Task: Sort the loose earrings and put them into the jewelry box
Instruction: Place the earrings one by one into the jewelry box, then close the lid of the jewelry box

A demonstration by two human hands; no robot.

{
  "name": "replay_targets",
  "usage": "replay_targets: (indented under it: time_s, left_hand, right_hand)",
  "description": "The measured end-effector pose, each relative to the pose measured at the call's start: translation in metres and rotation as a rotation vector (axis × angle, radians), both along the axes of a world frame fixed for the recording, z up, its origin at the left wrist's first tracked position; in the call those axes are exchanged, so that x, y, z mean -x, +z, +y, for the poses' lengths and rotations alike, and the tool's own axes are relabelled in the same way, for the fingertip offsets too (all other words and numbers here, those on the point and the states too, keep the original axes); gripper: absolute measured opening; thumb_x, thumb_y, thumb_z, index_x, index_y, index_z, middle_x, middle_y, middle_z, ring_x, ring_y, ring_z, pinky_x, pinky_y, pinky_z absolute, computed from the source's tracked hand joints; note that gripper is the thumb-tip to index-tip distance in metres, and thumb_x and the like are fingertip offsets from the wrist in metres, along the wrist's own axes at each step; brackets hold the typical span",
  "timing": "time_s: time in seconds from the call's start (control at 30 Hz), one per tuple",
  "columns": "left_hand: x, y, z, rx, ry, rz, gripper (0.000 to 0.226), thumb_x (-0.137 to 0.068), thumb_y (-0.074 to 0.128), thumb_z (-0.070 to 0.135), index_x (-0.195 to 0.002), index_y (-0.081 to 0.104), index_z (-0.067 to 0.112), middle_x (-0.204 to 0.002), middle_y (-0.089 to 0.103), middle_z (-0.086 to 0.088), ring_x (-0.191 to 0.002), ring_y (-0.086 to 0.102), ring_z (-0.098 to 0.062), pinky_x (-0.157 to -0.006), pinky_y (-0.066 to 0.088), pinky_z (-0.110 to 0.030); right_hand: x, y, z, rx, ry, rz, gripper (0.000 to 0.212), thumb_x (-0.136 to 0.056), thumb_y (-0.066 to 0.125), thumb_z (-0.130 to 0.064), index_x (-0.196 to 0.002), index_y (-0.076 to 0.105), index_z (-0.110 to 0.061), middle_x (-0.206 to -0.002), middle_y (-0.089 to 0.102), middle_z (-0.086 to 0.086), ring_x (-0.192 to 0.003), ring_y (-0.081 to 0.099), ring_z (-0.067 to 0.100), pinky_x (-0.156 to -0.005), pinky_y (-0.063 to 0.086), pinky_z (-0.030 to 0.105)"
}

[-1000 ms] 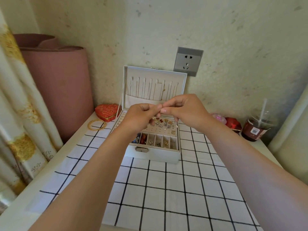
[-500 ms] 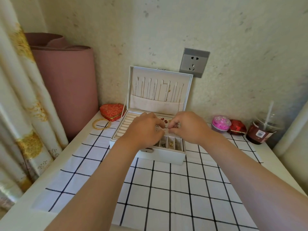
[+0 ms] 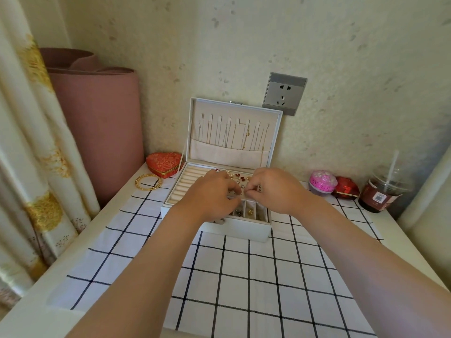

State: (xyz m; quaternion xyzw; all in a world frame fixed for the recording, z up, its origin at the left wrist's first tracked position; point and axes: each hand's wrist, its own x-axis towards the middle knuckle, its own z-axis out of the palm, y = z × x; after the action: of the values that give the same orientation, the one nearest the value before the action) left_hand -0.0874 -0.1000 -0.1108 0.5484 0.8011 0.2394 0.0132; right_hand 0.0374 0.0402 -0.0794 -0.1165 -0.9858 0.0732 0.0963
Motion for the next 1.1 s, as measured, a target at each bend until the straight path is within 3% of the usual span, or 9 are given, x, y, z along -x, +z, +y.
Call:
replay_targets:
  time_s: [0.13, 0.3, 0.5, 0.63, 0.8, 0.97, 1.1]
  left_hand:
    - [-0.001, 0.000, -0.001, 0.001, -0.001, -0.005, 0.033, -0.088, 0.062, 0.043, -0.118, 0.069, 0.030, -0.113, 0.056, 0.005, -0.114, 0.043, -0.017, -0.096, 0.042, -0.036]
    - [0.002, 0.002, -0.011, -0.040, 0.013, -0.026, 0.033, -0.089, 0.063, 0.040, -0.120, 0.067, 0.030, -0.120, 0.056, 0.007, -0.120, 0.041, -0.013, -0.101, 0.039, -0.033]
    - [0.027, 0.021, -0.022, -0.223, 0.160, -0.141, 0.029, -0.091, 0.062, 0.039, -0.119, 0.066, 0.032, -0.125, 0.057, 0.006, -0.124, 0.043, -0.014, -0.106, 0.036, -0.035]
    - [0.058, 0.034, -0.018, -0.398, 0.342, -0.354, 0.041, -0.092, 0.059, 0.039, -0.133, 0.055, 0.031, -0.136, 0.052, 0.006, -0.129, 0.044, -0.017, -0.110, 0.038, -0.046]
    - [0.079, 0.050, 0.000, -0.512, 0.410, -0.670, 0.061, -0.101, 0.046, 0.037, -0.155, 0.023, 0.024, -0.160, 0.026, 0.002, -0.145, 0.028, -0.019, -0.117, 0.025, -0.039]
    - [0.089, 0.049, 0.012, -0.477, 0.299, -0.921, 0.077, -0.094, 0.039, 0.059, -0.158, 0.007, 0.030, -0.165, 0.013, 0.006, -0.151, 0.014, -0.018, -0.121, 0.013, -0.044]
    - [0.092, 0.049, 0.011, -0.516, 0.287, -0.875, 0.071, -0.097, 0.039, 0.056, -0.157, 0.009, 0.032, -0.163, 0.019, 0.004, -0.149, 0.022, -0.019, -0.120, 0.018, -0.045]
  right_hand:
    - [0.000, 0.000, 0.002, 0.139, -0.058, 0.086, 0.009, -0.085, 0.074, -0.016, -0.086, 0.078, -0.025, -0.077, 0.057, -0.024, -0.076, 0.058, -0.002, -0.072, 0.049, 0.020]
    - [-0.004, 0.000, 0.006, 0.301, -0.087, 0.068, 0.005, -0.087, 0.073, -0.022, -0.087, 0.078, -0.025, -0.084, 0.066, -0.020, -0.083, 0.061, -0.005, -0.077, 0.047, 0.020]
    - [-0.006, 0.026, 0.023, 0.505, -0.297, 0.394, 0.020, -0.094, 0.066, -0.028, -0.113, 0.072, -0.026, -0.096, 0.064, -0.016, -0.092, 0.060, 0.002, -0.075, 0.039, 0.015]
    - [0.006, 0.028, 0.033, 0.560, -0.455, 0.459, 0.049, -0.096, 0.061, -0.034, -0.142, 0.048, -0.023, -0.132, 0.056, 0.001, -0.120, 0.055, 0.018, -0.089, 0.040, 0.026]
    - [0.021, 0.021, 0.035, 0.761, -0.471, 0.461, 0.083, -0.096, 0.063, -0.031, -0.158, 0.008, -0.025, -0.159, 0.028, 0.007, -0.142, 0.036, 0.026, -0.110, 0.034, 0.039]
    - [0.027, 0.021, 0.038, 0.942, -0.369, 0.517, 0.086, -0.099, 0.056, -0.015, -0.158, -0.005, -0.029, -0.157, 0.036, -0.001, -0.140, 0.041, 0.019, -0.102, 0.033, 0.029]
    - [0.021, 0.026, 0.039, 0.956, -0.370, 0.527, 0.077, -0.104, 0.047, -0.029, -0.158, -0.009, -0.034, -0.158, 0.036, 0.002, -0.143, 0.038, 0.020, -0.109, 0.027, 0.030]
